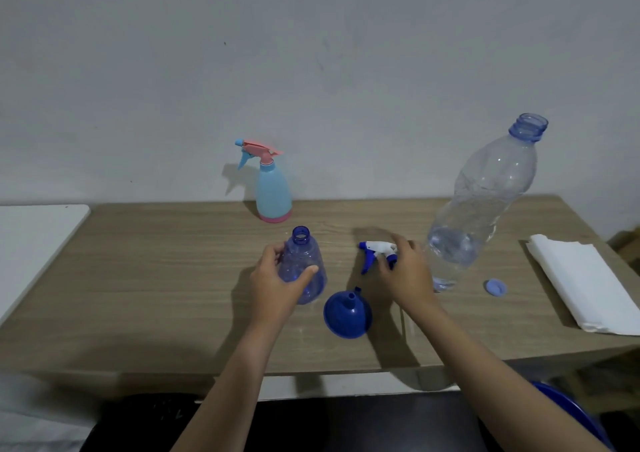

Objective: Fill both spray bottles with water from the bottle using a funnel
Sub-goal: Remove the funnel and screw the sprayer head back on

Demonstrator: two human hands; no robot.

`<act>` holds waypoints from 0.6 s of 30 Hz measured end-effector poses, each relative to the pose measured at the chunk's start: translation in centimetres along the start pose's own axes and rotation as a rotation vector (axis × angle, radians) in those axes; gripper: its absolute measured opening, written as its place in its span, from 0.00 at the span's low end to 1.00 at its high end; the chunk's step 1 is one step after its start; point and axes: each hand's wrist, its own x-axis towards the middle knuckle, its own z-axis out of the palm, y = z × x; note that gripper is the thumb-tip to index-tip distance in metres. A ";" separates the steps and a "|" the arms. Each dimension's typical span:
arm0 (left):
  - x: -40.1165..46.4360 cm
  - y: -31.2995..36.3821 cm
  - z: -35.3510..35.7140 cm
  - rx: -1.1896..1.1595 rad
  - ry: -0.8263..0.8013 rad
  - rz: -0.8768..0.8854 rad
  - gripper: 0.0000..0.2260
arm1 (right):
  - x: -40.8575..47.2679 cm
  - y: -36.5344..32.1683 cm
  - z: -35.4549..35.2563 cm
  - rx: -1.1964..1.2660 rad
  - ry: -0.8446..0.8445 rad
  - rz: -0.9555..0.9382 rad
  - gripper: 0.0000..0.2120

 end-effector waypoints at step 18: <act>0.0 -0.1 -0.1 -0.005 -0.017 0.015 0.21 | 5.8 -2.2 -0.9 0.120 -0.029 0.111 0.26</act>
